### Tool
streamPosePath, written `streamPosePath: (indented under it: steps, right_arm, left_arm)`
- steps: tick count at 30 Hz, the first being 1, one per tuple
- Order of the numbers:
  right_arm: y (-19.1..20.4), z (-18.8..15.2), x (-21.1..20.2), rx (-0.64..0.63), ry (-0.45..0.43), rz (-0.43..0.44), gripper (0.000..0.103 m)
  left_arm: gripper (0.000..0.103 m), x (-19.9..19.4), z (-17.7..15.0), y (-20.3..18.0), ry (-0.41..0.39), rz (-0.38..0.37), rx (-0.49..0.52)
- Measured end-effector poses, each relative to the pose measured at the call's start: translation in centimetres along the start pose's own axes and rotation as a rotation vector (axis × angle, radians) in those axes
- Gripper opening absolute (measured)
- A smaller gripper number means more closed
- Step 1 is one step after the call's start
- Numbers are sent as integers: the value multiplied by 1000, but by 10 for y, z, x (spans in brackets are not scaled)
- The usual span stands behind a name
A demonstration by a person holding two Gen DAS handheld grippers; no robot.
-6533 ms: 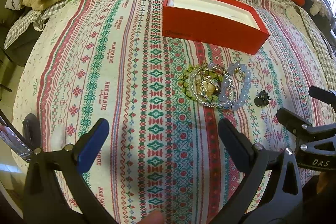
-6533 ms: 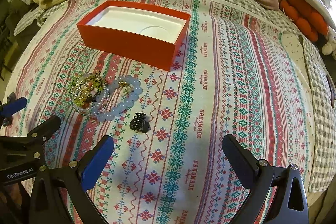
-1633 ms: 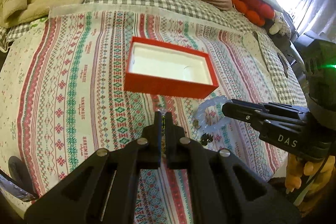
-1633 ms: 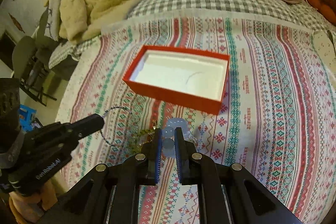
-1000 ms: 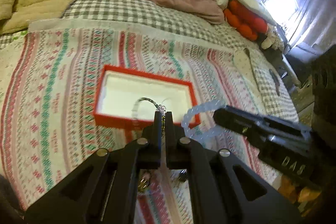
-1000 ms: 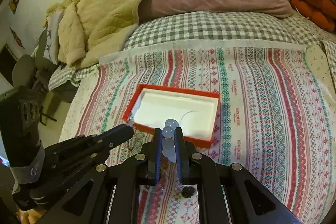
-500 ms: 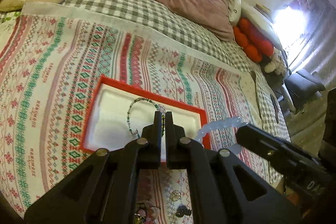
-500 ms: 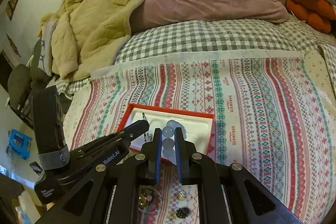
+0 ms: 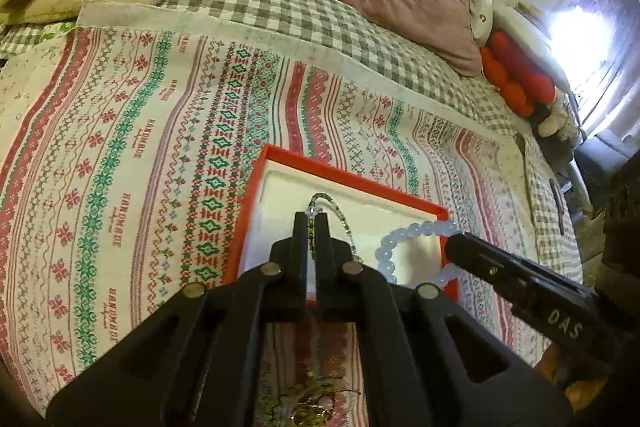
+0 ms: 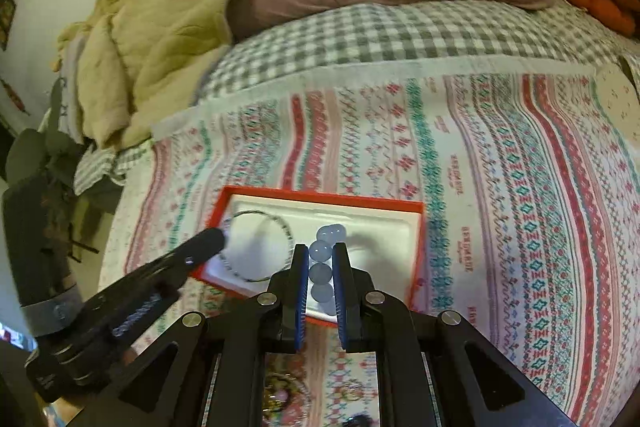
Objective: Organize jewelry
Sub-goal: 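Carry both bracelets into the red box and open both tools, then withdraw both tools from the box back toward the remaining jewelry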
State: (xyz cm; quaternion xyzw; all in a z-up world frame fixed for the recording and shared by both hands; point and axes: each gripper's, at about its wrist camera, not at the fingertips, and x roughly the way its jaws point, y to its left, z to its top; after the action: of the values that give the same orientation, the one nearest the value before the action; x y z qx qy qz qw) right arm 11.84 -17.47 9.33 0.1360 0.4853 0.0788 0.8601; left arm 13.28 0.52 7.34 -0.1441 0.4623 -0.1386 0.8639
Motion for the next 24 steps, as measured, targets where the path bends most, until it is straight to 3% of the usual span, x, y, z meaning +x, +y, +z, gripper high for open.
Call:
streamPosePath:
  steps: [8,11,16,18,22,24]
  right_arm:
    - [-9,1,3,-16,16,-56,13]
    - [-6,1,-1,-33,26,-52,17]
    - [-5,-3,-7,-56,45,-70,19]
    - [-5,-6,-10,-64,51,-78,19]
    - [-5,-14,-18,-85,69,-98,20]
    - [-5,-18,-20,-93,78,-104,22]
  left_arm:
    - [5,0,-1,-11,7,44,53]
    - [23,-7,-1,-15,-3,62,75]
    - [32,-20,-3,-15,-8,93,98]
    - [42,-26,-6,-15,-7,112,102]
    - [51,-37,-12,-15,-1,179,129]
    - [63,-41,-16,-15,4,202,135]
